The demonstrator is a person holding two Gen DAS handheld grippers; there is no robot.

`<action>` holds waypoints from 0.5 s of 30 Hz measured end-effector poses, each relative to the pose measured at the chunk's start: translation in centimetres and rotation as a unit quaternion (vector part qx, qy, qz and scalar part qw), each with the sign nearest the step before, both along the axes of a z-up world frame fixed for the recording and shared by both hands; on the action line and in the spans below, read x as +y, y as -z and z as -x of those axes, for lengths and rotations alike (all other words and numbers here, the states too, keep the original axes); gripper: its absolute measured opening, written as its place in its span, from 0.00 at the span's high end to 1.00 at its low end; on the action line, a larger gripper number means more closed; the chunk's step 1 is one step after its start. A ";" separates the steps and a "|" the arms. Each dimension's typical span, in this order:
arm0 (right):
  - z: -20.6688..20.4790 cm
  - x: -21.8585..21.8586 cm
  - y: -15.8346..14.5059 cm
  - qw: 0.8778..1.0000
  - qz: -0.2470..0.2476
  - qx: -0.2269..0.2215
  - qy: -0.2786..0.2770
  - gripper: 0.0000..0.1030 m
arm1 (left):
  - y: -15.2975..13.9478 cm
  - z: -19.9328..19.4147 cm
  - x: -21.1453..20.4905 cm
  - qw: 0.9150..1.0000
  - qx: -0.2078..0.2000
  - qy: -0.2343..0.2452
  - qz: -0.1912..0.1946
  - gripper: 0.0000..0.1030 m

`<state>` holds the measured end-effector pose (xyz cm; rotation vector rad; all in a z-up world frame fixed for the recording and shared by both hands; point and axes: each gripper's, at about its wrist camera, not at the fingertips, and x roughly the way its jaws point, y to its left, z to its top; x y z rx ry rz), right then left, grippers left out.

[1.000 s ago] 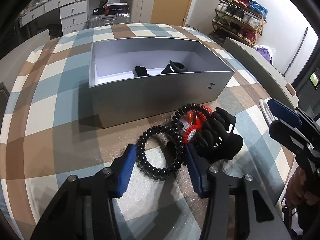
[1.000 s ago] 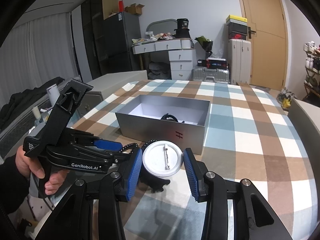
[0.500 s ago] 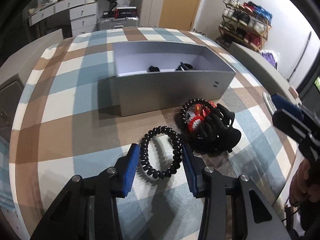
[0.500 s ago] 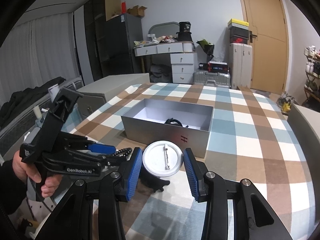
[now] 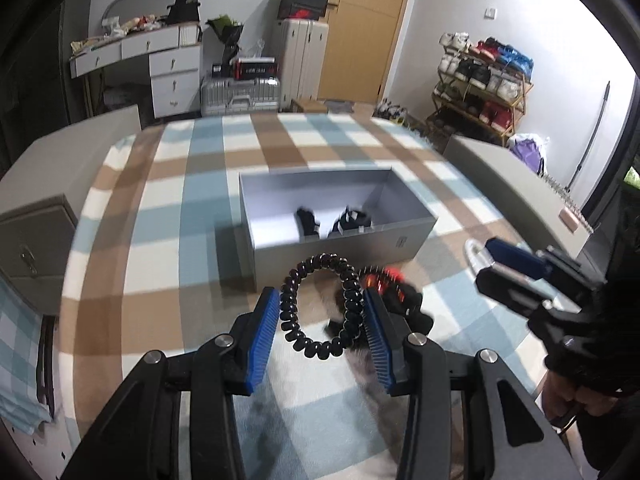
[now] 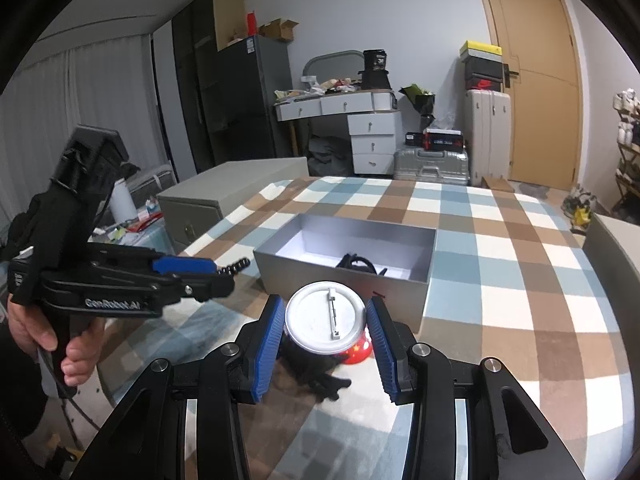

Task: Organize jewelry
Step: 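Lower the hair tie and white badge into the grey box and open both tools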

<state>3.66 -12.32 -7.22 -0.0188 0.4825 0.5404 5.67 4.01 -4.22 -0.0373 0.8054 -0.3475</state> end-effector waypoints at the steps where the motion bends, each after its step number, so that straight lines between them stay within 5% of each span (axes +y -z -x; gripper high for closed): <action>1: -0.3 -0.1 -0.1 1.000 -0.004 0.002 0.000 0.60 | -0.3 -0.4 -0.1 1.000 -0.004 0.000 0.002 0.64; 15: -6.4 -0.9 -2.7 1.000 -0.030 -0.001 -0.002 0.60 | -0.9 -5.6 -1.1 1.000 -0.002 0.001 0.019 0.64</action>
